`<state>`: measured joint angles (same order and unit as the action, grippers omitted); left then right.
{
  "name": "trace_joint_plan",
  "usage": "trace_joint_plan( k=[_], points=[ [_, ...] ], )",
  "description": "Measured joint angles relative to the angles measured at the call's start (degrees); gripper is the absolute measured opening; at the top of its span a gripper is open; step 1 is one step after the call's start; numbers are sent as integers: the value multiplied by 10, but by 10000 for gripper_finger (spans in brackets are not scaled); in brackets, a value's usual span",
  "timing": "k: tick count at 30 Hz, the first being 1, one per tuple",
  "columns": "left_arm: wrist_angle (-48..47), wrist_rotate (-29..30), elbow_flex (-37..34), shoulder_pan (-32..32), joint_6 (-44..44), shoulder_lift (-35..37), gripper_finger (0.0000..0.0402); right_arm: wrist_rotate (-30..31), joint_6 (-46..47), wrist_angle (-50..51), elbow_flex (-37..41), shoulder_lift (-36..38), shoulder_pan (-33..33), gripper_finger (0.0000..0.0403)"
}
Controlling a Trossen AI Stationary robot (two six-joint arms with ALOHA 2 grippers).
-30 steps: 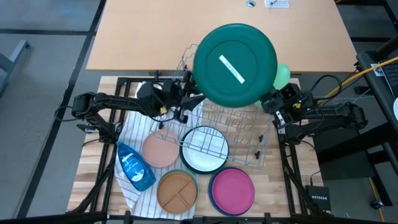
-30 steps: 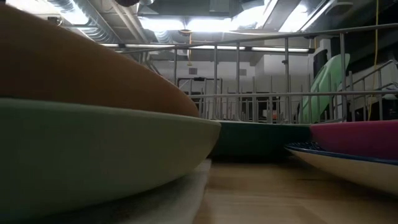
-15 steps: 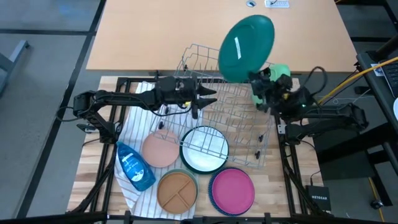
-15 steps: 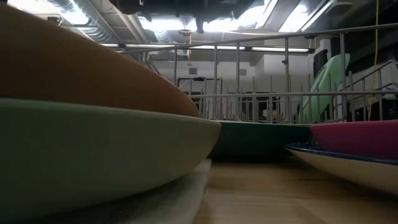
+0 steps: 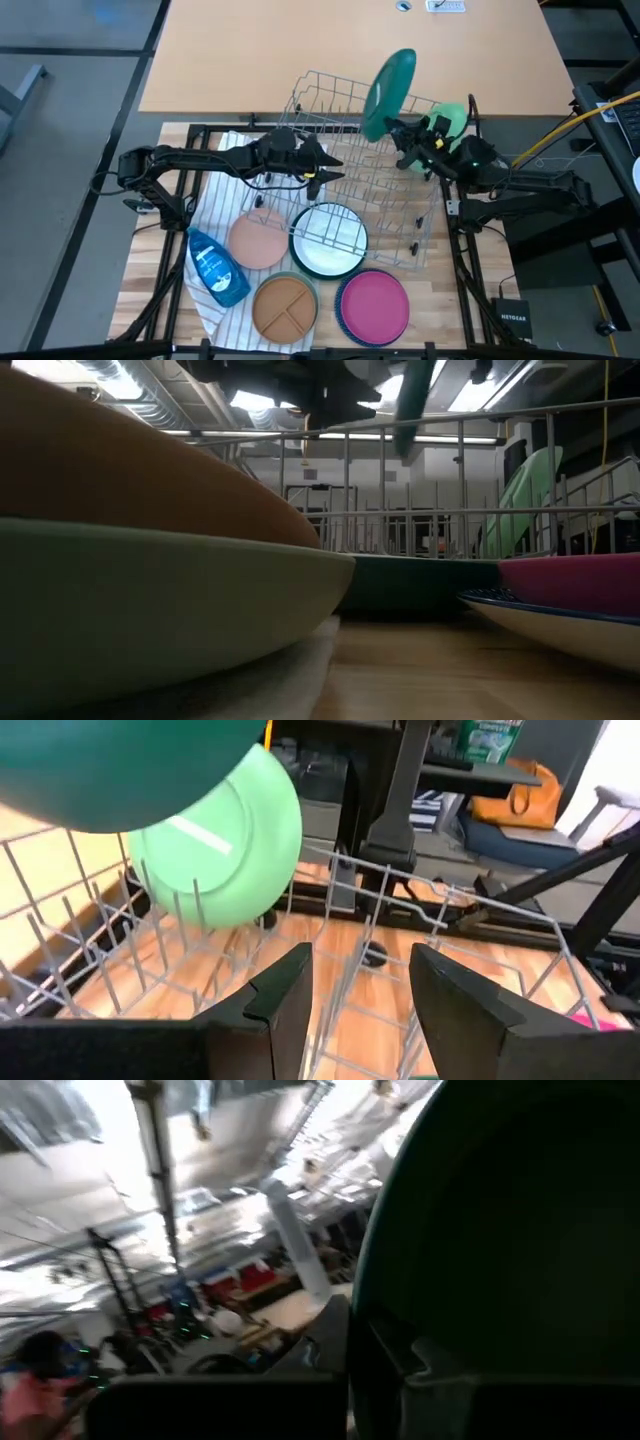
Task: Sort dishes
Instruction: Put the dark green plate in the dish rack
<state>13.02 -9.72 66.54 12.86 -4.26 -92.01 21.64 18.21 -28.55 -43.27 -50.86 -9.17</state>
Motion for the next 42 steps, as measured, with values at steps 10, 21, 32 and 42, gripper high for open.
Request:
trace_joint_plan(
  k=[10,21,32,42],
  points=[
    [-10,0,0,0,26,0,157,83,77,174,0,36,1,11],
    [-12,-1,0,0,32,1,157,95,101,238,-1,33,-15,9],
    [-39,-1,0,0,32,1,156,38,100,327,-1,177,-67,8],
    [-39,-1,0,0,32,1,156,26,115,131,196,297,-66,8]
  ],
)
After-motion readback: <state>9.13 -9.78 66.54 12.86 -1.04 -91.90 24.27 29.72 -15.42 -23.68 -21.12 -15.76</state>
